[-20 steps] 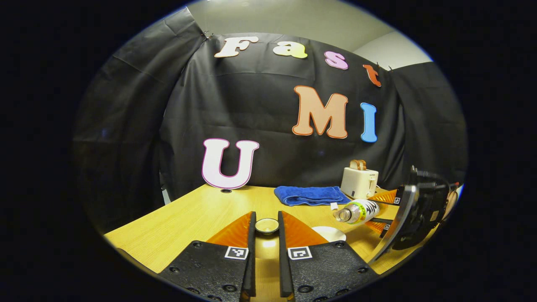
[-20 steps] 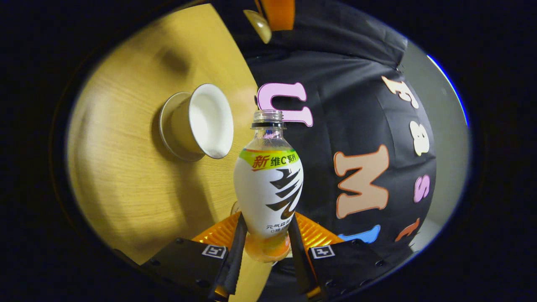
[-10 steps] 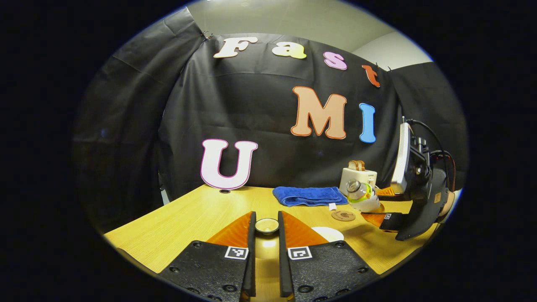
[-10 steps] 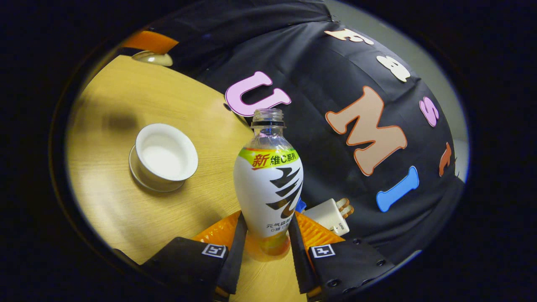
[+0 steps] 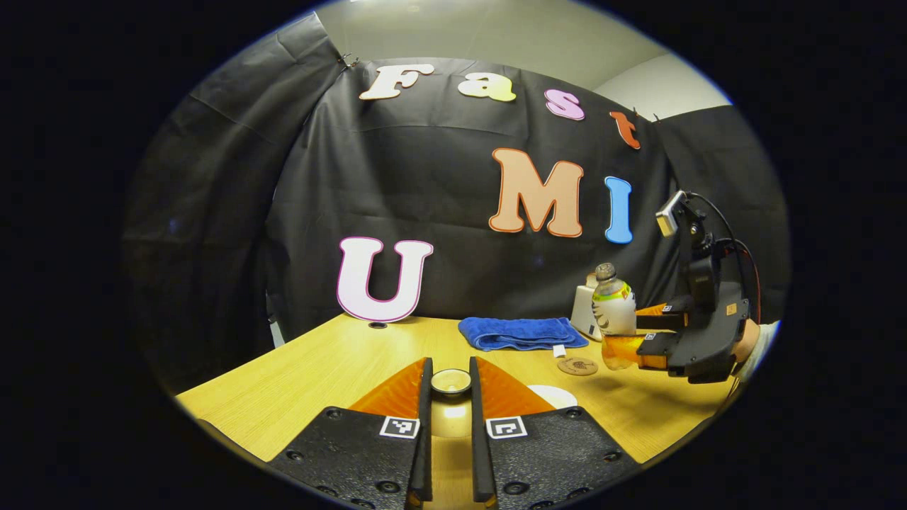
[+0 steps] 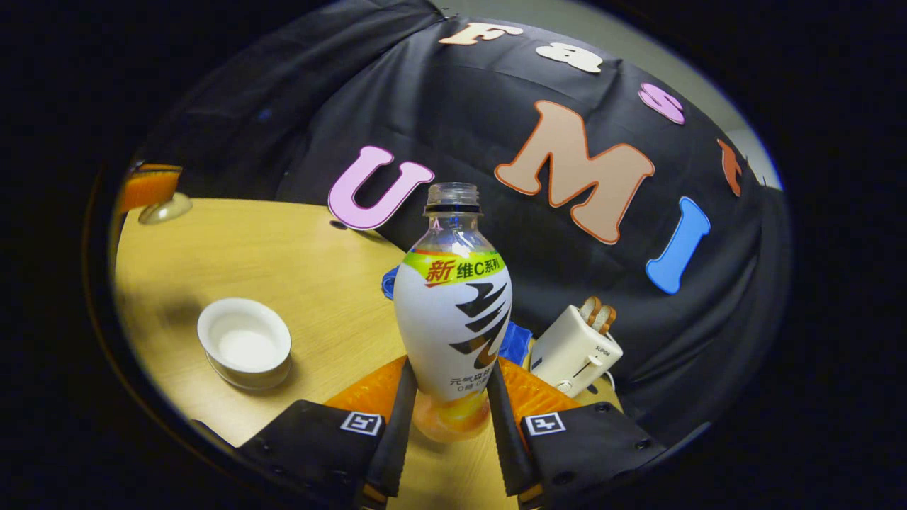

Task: Open the teacup lid with one hand, grasp the water bottle and pour water into the teacup with the other hand; after pouring, place the water bottle on the coaster and then close the teacup lid.

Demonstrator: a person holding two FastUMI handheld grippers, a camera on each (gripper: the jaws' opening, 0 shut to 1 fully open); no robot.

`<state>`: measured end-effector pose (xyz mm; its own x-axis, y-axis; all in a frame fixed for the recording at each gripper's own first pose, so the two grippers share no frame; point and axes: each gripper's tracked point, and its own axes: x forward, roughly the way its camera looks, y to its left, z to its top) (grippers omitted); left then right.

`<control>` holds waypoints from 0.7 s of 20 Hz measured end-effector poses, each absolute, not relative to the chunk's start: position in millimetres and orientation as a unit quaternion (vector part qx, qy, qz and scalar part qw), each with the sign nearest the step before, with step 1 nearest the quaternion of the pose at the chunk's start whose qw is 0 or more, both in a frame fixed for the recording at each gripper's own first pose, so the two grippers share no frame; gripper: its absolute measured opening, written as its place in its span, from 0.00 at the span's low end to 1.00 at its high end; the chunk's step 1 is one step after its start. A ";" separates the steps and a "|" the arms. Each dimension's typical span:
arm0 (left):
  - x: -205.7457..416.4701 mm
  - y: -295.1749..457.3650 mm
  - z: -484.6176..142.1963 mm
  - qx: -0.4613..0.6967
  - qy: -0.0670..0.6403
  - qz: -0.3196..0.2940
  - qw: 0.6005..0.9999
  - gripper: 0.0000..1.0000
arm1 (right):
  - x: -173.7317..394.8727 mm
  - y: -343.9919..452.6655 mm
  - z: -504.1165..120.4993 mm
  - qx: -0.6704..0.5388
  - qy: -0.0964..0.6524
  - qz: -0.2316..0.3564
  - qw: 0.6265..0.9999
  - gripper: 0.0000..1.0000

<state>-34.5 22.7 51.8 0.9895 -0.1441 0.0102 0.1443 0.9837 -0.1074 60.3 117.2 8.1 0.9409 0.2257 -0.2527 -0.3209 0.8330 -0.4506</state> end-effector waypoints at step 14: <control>-32.1 13.9 42.3 -0.067 0.012 -0.086 0.994 0.19 | 141.6 96.5 -11.5 -0.052 0.085 0.104 0.990 0.58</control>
<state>-32.1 13.9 42.3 0.9849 -0.1728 -0.0115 0.1697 0.9761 -0.1359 141.6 96.5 -11.5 0.9640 0.1965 -0.1790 -0.2142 0.9731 -0.0852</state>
